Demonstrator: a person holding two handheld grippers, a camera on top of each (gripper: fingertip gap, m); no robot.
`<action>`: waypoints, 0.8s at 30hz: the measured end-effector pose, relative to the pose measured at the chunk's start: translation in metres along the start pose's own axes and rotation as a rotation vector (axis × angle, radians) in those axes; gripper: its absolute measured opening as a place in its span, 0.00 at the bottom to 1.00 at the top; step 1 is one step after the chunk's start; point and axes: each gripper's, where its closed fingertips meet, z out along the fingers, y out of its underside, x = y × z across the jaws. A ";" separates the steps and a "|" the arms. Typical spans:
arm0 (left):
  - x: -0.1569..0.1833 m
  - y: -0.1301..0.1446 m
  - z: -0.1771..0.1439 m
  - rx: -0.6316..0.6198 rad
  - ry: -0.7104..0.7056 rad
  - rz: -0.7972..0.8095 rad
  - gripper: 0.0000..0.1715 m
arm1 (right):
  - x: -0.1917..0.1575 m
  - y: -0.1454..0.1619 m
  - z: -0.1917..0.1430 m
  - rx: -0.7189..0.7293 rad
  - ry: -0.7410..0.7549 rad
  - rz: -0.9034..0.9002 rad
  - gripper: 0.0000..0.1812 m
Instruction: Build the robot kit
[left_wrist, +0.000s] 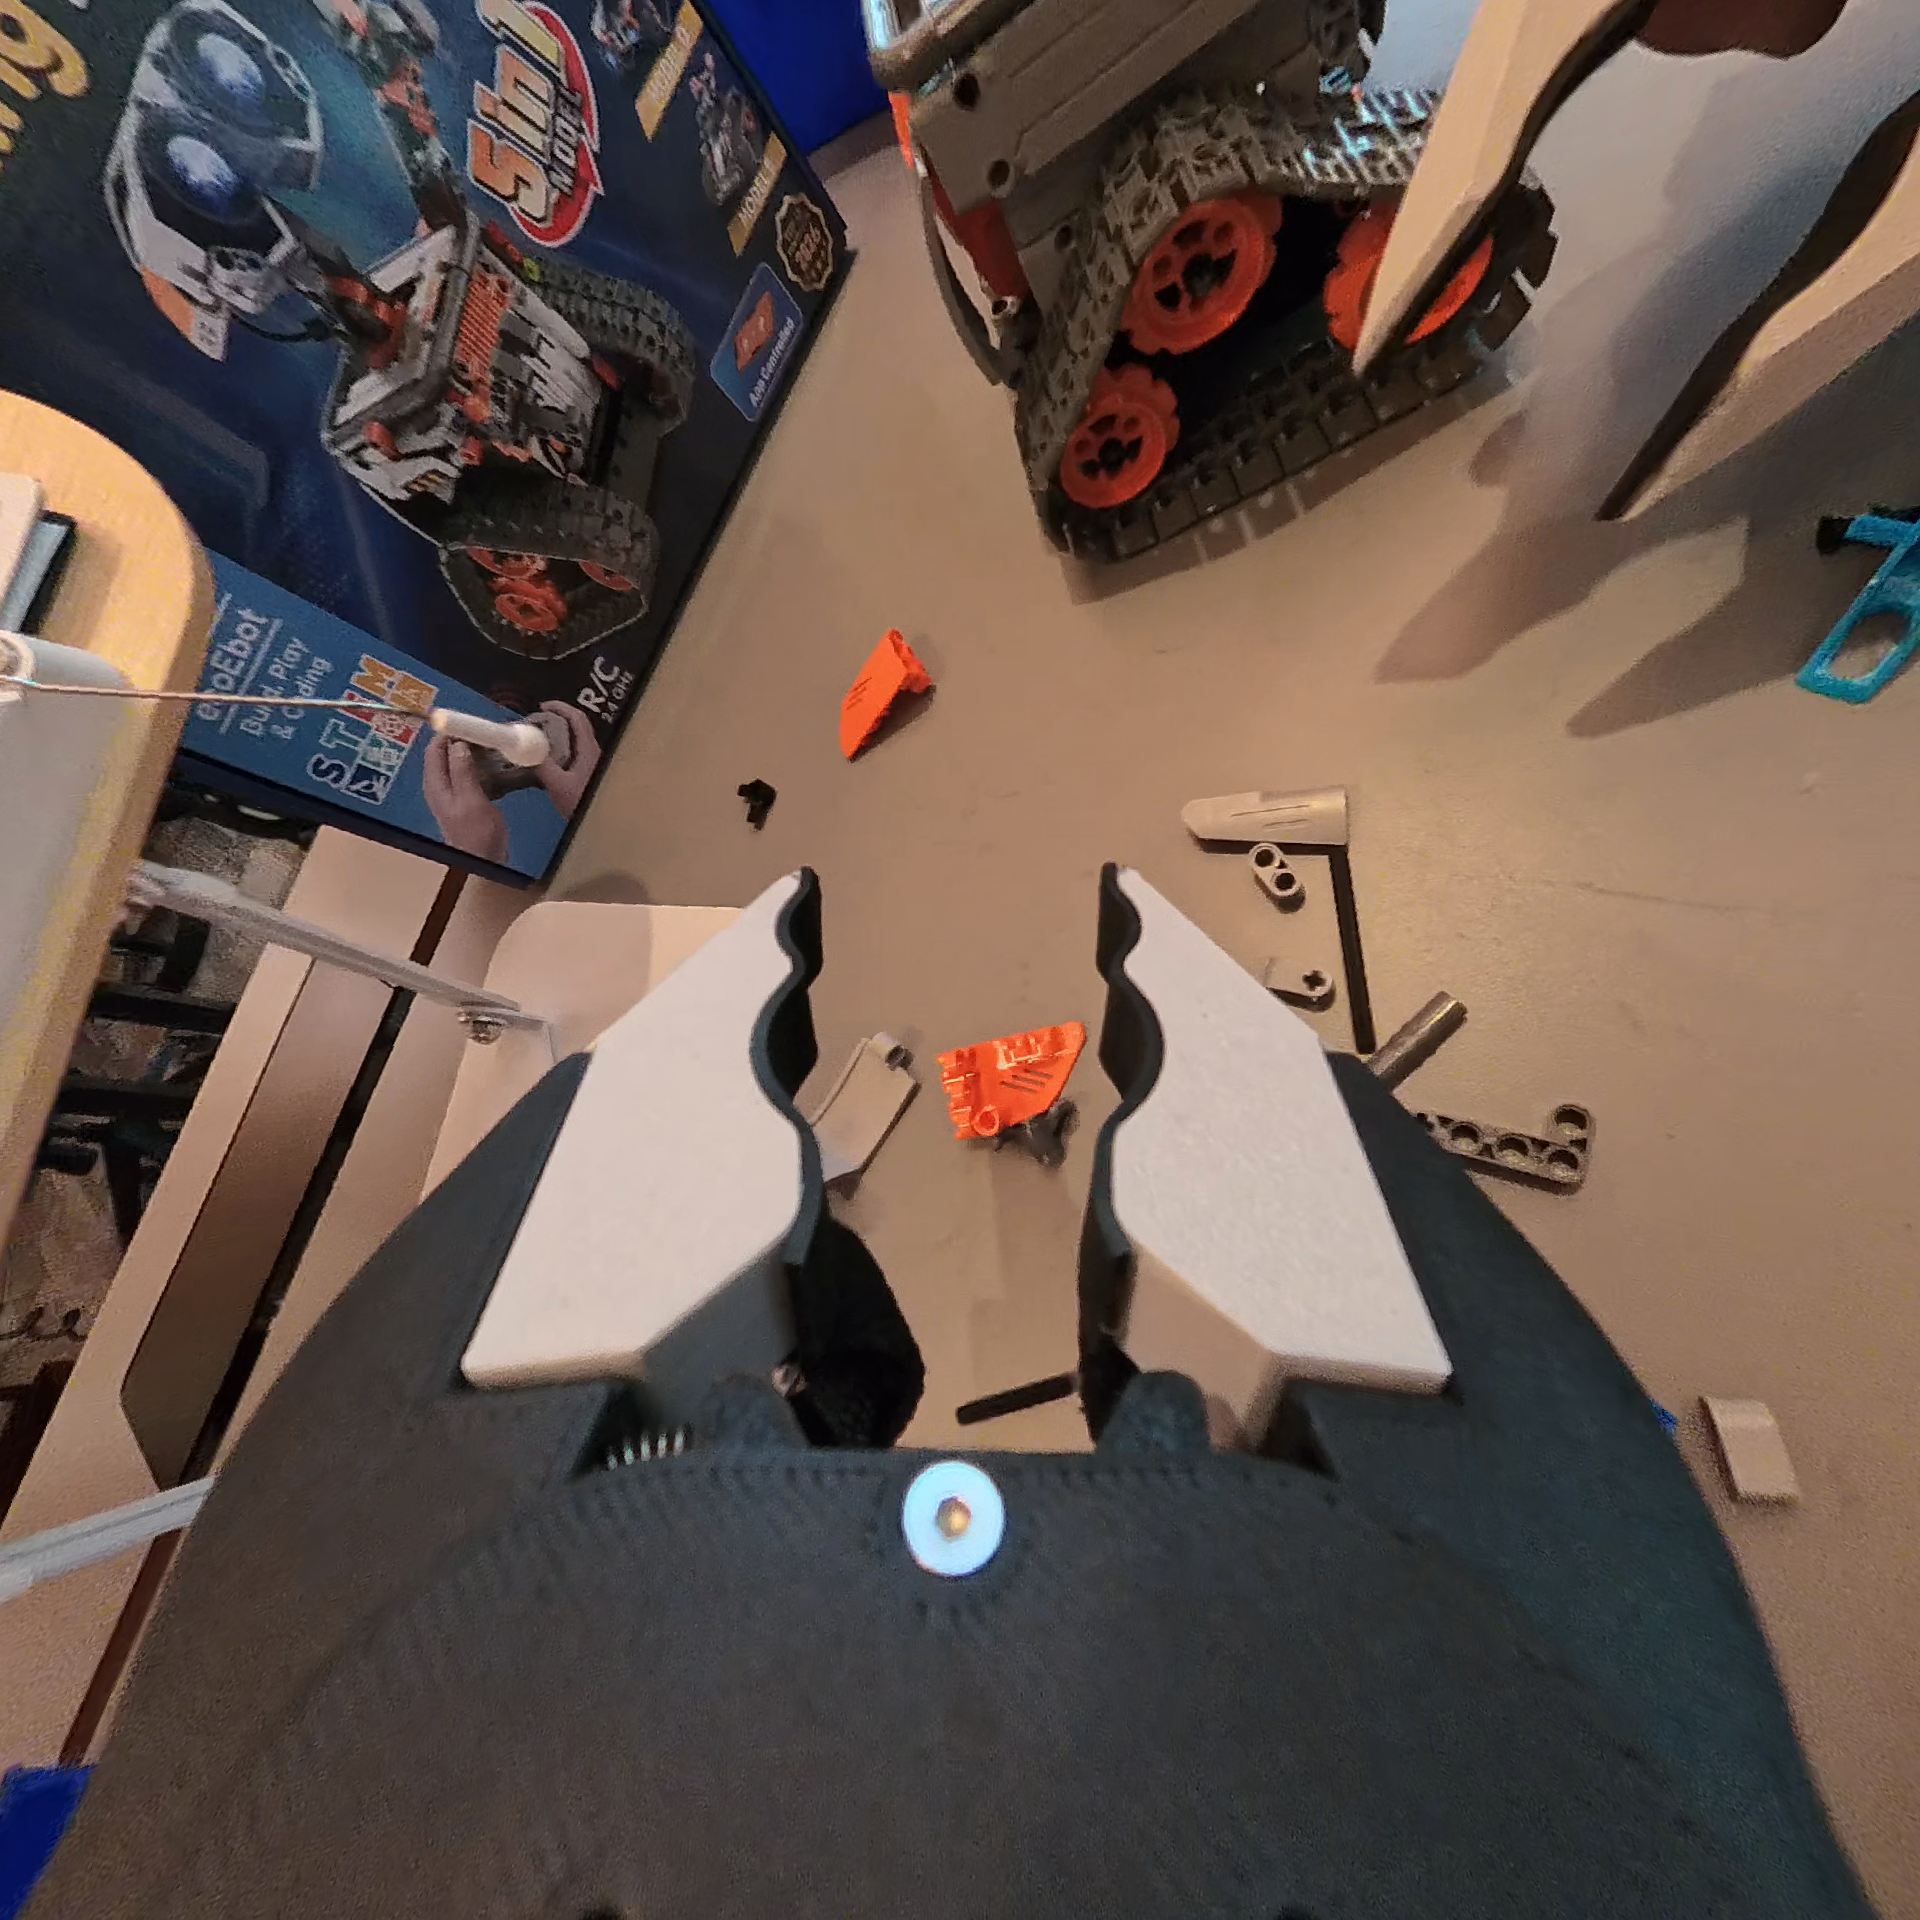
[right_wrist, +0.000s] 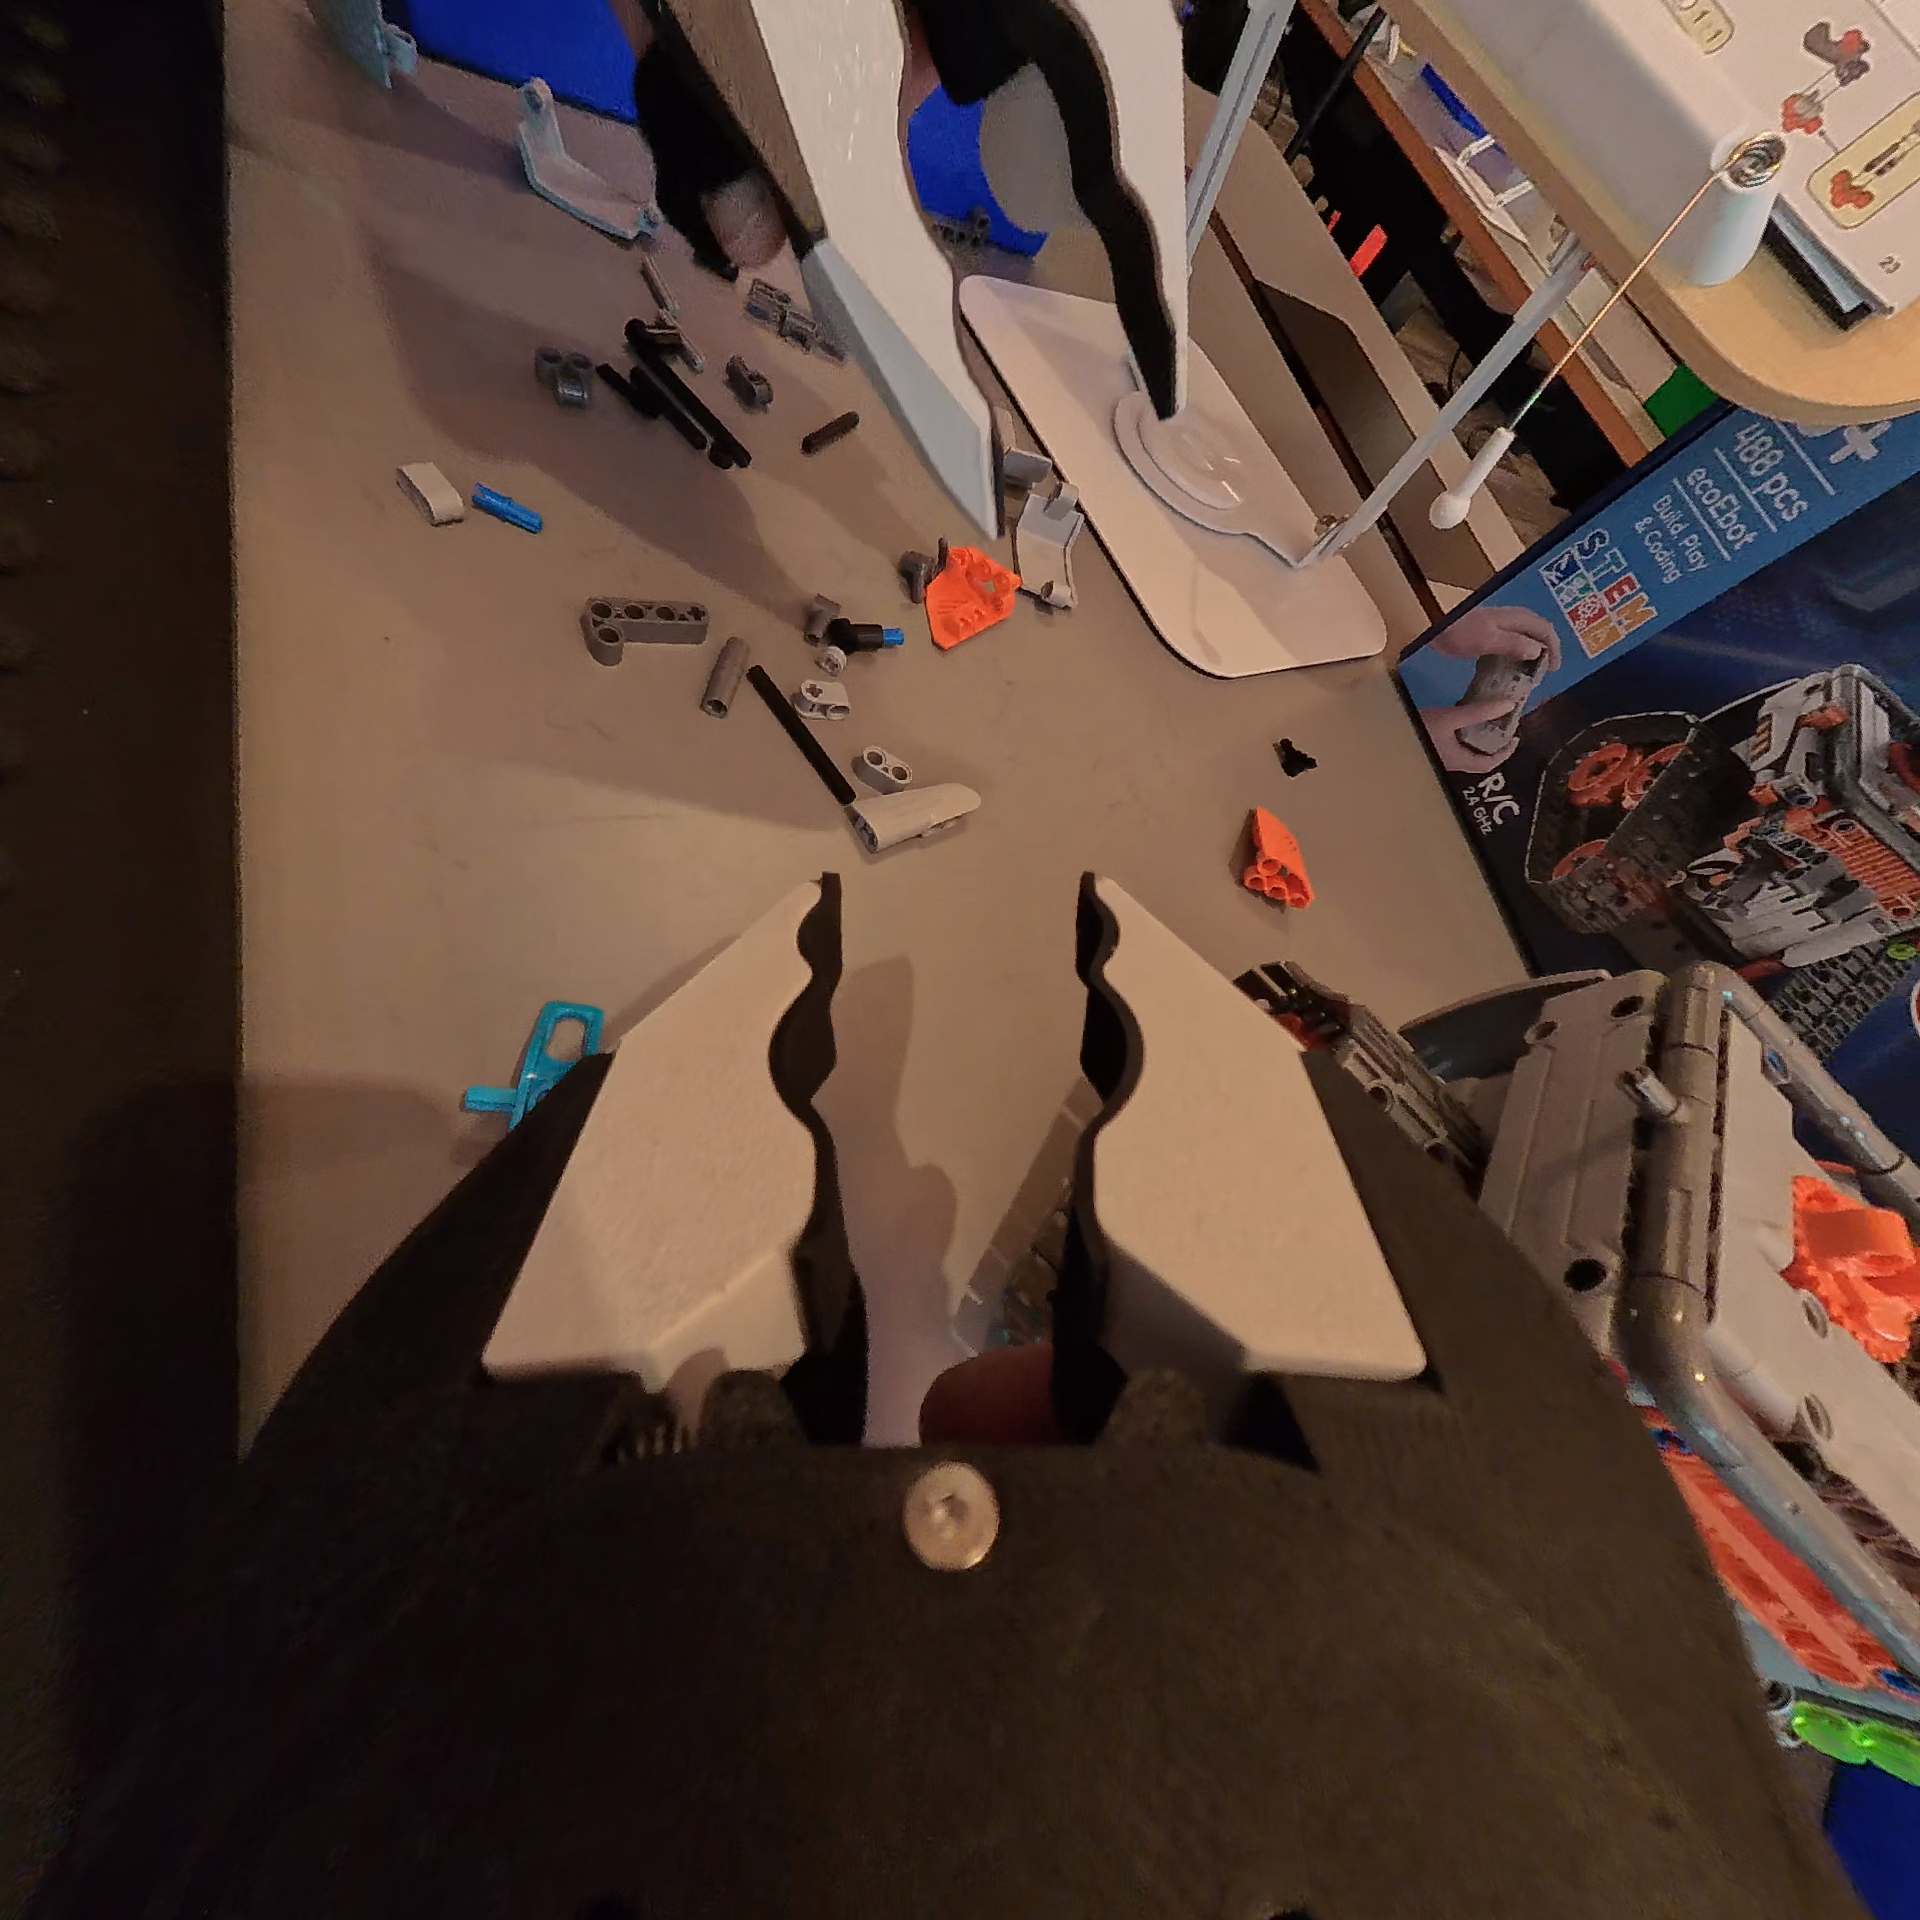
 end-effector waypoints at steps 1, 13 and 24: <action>-0.002 -0.002 -0.003 0.005 -0.007 0.005 0.29 | 0.000 0.001 0.000 -0.003 0.000 -0.002 0.24; -0.056 -0.027 -0.128 0.120 -0.348 0.080 0.00 | -0.002 -0.002 -0.002 0.029 -0.016 -0.009 0.02; -0.158 0.117 -0.280 -0.226 -0.482 -0.175 0.14 | -0.001 -0.007 -0.003 0.039 -0.003 -0.012 0.04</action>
